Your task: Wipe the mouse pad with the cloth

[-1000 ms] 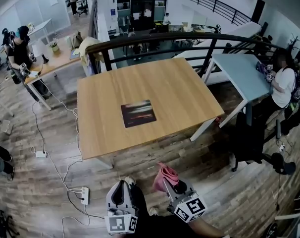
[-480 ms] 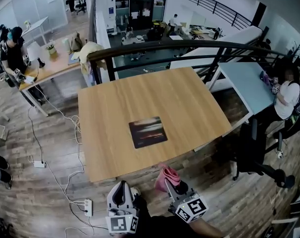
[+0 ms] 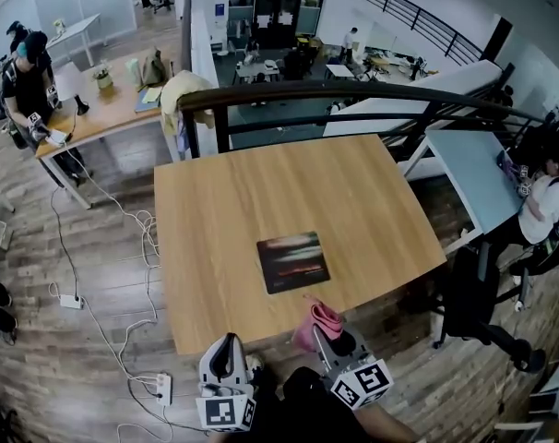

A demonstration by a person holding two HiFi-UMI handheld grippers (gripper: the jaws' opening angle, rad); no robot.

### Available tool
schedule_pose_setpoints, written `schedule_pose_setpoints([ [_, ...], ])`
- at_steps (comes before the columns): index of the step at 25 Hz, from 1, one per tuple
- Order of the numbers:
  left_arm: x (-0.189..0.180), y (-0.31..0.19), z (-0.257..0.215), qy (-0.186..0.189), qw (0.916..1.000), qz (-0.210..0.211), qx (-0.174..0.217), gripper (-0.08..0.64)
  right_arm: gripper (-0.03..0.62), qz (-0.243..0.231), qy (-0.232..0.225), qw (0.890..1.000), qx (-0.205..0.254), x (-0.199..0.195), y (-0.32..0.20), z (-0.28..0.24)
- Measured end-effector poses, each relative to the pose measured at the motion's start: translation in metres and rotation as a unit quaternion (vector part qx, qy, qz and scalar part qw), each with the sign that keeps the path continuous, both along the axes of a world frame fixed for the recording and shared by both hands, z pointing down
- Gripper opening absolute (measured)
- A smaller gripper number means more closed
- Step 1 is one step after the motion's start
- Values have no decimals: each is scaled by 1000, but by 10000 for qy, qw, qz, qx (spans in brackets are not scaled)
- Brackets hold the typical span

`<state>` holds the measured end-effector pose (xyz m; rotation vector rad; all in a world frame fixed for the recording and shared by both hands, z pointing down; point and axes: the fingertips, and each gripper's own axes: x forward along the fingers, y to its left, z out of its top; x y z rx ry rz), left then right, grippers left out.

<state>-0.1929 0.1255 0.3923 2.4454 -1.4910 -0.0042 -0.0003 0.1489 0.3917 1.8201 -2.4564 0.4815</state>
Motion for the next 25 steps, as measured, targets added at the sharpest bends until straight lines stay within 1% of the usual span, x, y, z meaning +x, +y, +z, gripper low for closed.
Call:
schedule_pose_setpoints([
  [5,15,-16,17,-13,9999,22,-147,33,87,-110,-76,9999,-68,7,-29,5],
  [9,27,-37,27,-112,9997,-48,-211,34,87,-293,-119,9994,-150,12,-60,12],
  [13,39,-60,40,-169,9989,-276,-343,34,87,-586,-178,9980,-168,21,-95,17],
  [19,76,-94,67,-353,9954,-630,-635,33,87,-1106,-252,9931,-302,45,-147,35],
  [21,86,-102,79,-382,9934,-740,-789,33,87,-1271,-283,9909,-348,49,-161,42],
  [25,105,-113,109,-549,9906,-775,-985,32,87,-1540,-310,9865,-472,56,-188,57],
])
